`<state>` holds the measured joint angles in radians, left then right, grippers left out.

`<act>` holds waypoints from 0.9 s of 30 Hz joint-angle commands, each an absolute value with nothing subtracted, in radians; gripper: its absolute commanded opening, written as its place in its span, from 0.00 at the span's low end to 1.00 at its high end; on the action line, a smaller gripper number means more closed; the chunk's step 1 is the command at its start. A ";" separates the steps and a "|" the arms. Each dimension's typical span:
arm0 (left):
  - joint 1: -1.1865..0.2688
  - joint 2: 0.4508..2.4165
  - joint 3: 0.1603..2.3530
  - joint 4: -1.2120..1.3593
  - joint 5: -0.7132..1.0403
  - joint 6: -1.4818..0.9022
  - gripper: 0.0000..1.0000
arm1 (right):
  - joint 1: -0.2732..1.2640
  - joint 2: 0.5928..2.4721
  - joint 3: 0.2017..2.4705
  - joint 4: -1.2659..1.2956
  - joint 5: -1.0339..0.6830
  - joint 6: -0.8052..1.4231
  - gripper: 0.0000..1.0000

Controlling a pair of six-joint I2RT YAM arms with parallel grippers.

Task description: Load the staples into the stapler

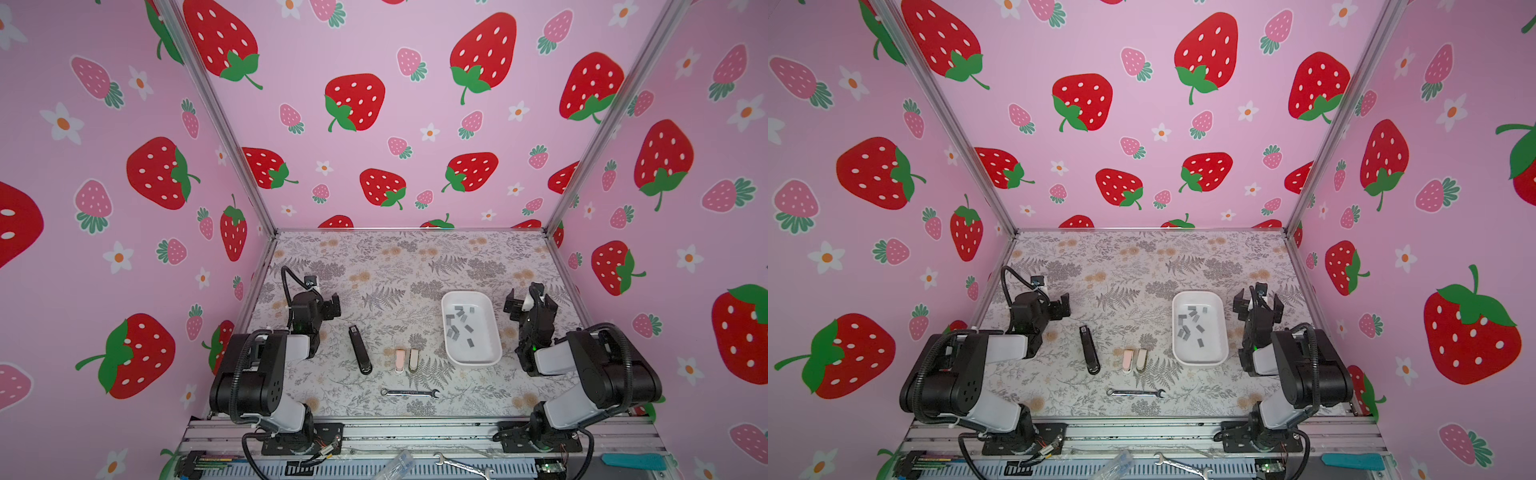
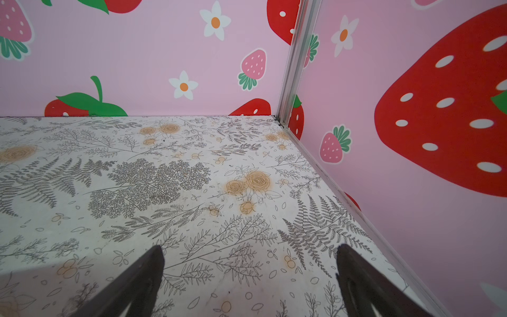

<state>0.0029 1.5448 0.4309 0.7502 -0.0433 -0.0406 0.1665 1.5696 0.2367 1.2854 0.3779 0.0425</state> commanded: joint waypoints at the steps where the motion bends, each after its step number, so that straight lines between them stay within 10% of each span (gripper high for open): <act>1: 0.006 1.550 0.457 0.759 -0.035 -0.032 0.99 | 0.170 1.577 0.244 1.312 0.394 0.037 0.99; 15: -0.064 1.439 0.472 0.644 -0.121 0.014 0.99 | 0.183 1.523 0.293 1.212 0.467 0.038 0.99; 23: -0.142 1.241 0.521 0.364 -0.236 -0.068 0.99 | 0.201 1.227 0.679 0.224 0.569 0.407 0.99; 27: -0.156 1.092 0.446 0.398 -0.198 -0.171 0.99 | 0.201 1.056 0.582 0.153 0.417 0.582 0.99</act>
<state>-0.1474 1.1614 0.4824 0.4309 -0.1928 -0.0860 0.1986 1.1408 0.6636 0.3973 0.4984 0.3809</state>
